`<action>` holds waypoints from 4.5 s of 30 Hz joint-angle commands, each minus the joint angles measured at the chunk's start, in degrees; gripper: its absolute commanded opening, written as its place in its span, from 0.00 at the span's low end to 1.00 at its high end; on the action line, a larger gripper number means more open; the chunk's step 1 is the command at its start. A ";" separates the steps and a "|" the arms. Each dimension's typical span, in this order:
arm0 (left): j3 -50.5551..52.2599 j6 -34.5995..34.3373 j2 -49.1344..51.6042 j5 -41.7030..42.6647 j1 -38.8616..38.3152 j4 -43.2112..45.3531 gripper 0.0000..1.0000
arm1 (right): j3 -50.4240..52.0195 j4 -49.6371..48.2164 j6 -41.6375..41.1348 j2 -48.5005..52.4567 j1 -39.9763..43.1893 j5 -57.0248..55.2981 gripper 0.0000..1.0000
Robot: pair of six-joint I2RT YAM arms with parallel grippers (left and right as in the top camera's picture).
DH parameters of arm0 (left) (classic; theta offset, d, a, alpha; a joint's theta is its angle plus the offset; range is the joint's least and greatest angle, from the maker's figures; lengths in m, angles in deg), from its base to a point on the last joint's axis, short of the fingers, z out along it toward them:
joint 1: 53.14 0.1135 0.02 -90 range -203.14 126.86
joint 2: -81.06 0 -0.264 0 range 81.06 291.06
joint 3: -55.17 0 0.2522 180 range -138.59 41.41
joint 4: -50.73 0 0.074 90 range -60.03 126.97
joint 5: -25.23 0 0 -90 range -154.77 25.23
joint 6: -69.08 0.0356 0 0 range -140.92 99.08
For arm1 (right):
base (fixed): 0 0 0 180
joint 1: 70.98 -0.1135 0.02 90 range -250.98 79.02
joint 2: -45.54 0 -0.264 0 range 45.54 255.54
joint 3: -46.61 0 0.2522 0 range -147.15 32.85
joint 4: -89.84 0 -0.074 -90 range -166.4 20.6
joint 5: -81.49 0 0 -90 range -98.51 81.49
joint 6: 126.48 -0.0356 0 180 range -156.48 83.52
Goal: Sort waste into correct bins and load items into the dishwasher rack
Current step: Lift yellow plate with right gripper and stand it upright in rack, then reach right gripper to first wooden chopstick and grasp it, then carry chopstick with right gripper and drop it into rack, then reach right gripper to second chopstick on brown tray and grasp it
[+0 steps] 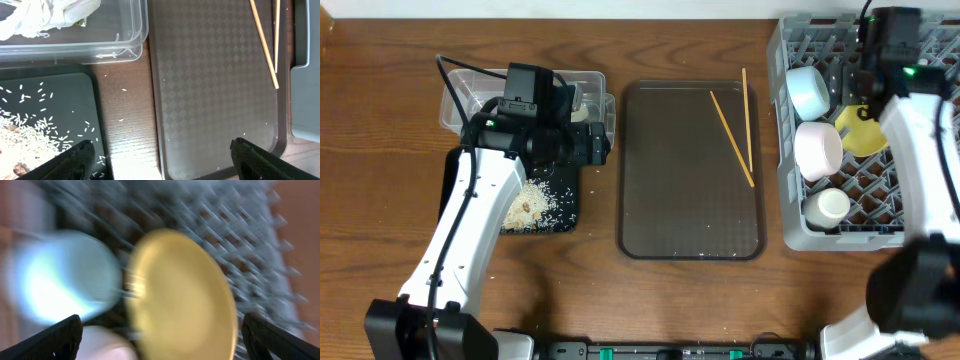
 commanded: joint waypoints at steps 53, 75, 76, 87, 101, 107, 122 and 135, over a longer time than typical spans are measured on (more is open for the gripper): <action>-0.63 0.13 0.33 -0.52 -0.22 0.00 0.89 | 3.98 6.88 -9.62 26.62 -23.08 15.08 0.14; -0.63 0.13 0.33 -0.52 -0.22 0.00 0.90 | 1.57 20.20 -12.92 -3.63 -17.90 19.19 0.01; -0.63 0.13 0.33 -0.52 -0.22 0.00 0.90 | 1.57 21.79 -13.11 -6.32 -15.98 17.16 0.01; -0.63 0.13 0.33 -0.52 -0.22 0.00 0.89 | 4.42 27.93 -6.49 -10.69 0.31 1.33 0.01; -0.63 0.13 0.33 -0.52 -0.22 0.00 0.89 | 6.32 18.60 4.76 1.46 4.66 -3.23 0.23; -0.63 0.13 0.33 -0.52 -0.22 0.00 0.89 | 4.63 17.09 3.30 1.73 4.15 9.46 0.53; -0.63 0.13 0.33 -0.52 -0.22 0.00 0.89 | -4.07 4.35 -19.78 4.74 -12.37 14.88 0.46; -0.63 0.13 0.33 -0.52 -0.22 0.00 0.89 | -4.09 -2.05 -29.83 21.90 -22.91 -1.79 0.44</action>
